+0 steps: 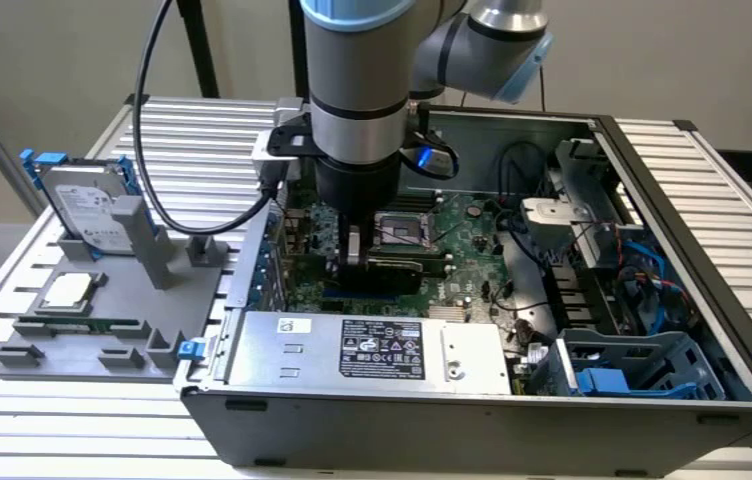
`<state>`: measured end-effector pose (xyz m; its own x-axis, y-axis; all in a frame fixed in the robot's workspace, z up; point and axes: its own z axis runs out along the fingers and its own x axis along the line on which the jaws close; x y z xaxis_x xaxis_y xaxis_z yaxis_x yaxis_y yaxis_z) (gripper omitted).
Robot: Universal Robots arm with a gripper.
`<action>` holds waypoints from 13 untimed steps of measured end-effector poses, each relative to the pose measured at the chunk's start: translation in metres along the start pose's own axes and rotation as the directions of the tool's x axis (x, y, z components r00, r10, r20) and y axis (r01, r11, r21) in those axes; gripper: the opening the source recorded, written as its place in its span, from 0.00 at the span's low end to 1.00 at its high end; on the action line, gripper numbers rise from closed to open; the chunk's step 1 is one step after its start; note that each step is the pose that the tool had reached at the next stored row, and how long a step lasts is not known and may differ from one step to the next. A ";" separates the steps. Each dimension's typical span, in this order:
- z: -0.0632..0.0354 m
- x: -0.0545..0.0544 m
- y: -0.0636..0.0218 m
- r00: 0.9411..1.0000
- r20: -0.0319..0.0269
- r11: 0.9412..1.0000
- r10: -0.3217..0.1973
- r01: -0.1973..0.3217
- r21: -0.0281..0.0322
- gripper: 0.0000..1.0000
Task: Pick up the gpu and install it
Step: 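Insert the gpu into the slot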
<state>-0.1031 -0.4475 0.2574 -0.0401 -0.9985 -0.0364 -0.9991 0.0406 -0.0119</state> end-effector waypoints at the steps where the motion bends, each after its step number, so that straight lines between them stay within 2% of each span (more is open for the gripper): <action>1: 0.0004 0.000 0.0000 1.000 0.000 1.000 0.000 0.000 0.000 0.00; 5: 0.0016 0.000 0.0000 1.000 0.000 1.000 0.000 0.000 0.000 0.00; 7: 0.0025 0.000 -0.0002 1.000 0.001 1.000 0.000 0.000 0.001 0.00; 13: 0.0021 0.000 -0.0001 1.000 0.000 1.000 0.000 0.000 0.000 0.00</action>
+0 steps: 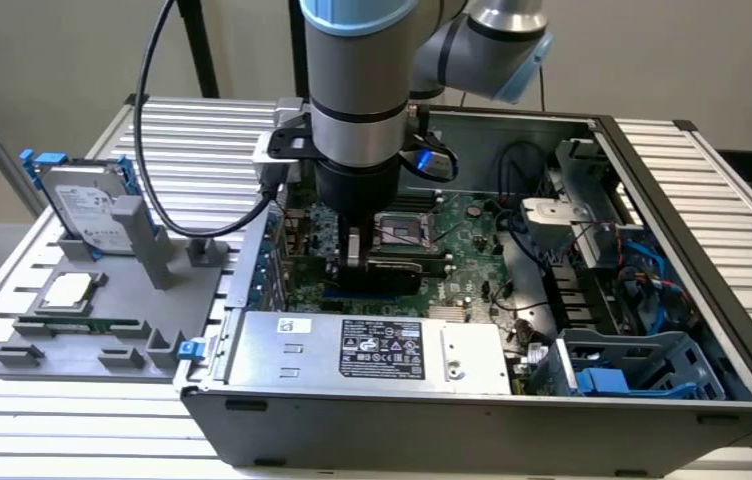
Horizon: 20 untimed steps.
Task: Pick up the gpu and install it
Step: 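Insert the gpu into the slot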
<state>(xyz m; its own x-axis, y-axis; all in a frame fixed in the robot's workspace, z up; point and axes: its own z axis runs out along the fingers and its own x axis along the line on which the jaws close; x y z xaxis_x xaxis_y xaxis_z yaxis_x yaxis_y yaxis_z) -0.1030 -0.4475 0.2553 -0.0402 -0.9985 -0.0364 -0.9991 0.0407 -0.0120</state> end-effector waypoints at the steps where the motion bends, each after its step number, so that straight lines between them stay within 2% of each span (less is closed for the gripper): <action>1: 0.0000 0.000 -0.0001 1.000 0.000 1.000 0.000 0.000 0.000 0.00; 7: 0.0007 0.000 -0.0029 1.000 0.000 1.000 0.000 0.000 0.000 0.00; 20: 0.0012 -0.003 -0.0010 1.000 0.000 1.000 0.000 0.000 0.000 0.00</action>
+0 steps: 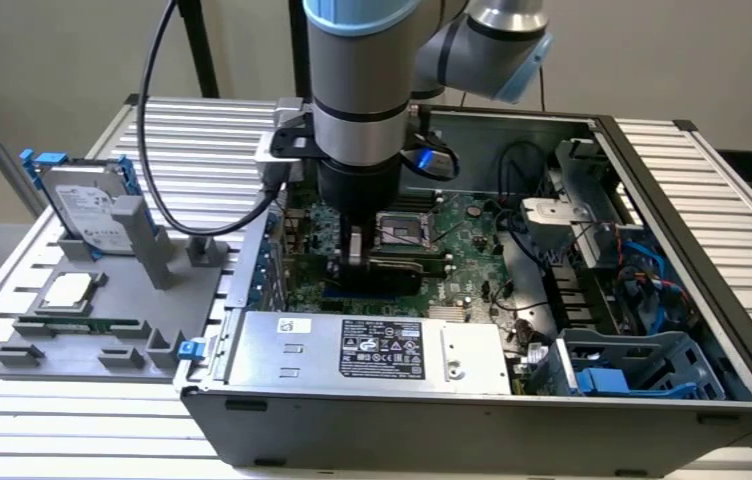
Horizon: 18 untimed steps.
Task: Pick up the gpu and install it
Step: 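Insert the gpu into the slot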
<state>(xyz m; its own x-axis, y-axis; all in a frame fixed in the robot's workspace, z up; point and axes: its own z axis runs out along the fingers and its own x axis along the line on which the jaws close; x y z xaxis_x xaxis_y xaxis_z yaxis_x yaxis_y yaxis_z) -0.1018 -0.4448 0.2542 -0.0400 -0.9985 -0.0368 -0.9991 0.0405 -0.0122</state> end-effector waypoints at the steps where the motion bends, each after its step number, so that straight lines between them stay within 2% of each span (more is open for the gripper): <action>1: -0.0001 0.000 0.0008 1.000 0.000 1.000 0.000 0.000 0.000 0.00; 18: -0.0006 0.003 0.0017 1.000 0.000 1.000 -0.002 0.002 0.000 0.00</action>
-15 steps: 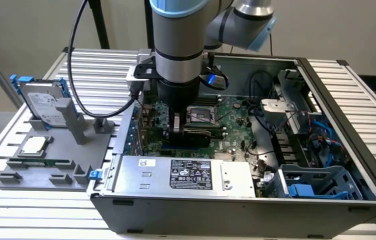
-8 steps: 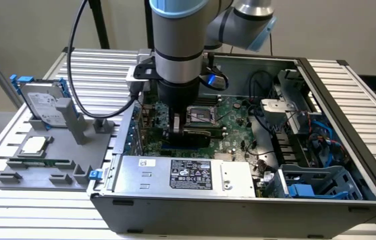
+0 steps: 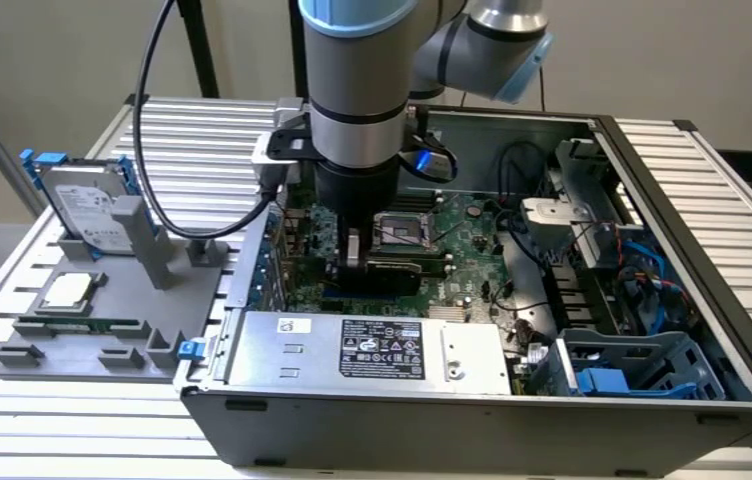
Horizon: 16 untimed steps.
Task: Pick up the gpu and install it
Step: 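Insert the gpu into the slot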
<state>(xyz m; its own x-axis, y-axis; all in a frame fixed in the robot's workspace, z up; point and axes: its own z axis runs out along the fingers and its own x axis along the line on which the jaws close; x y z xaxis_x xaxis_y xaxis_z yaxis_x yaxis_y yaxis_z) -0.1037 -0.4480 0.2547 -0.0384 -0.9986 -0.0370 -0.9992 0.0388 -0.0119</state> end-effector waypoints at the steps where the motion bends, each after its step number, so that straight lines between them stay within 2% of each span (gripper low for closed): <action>1: 0.0000 0.000 -0.0003 1.000 0.000 1.000 0.000 0.000 0.000 0.00; 7: 0.0003 -0.001 -0.0031 1.000 0.000 1.000 0.000 0.000 0.000 0.00; 16: 0.0007 -0.005 -0.0023 1.000 0.000 1.000 0.000 0.000 0.000 0.00</action>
<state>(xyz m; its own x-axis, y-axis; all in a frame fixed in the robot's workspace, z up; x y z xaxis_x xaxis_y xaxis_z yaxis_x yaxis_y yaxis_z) -0.1012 -0.4435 0.2541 -0.0384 -0.9986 -0.0366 -0.9992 0.0389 -0.0120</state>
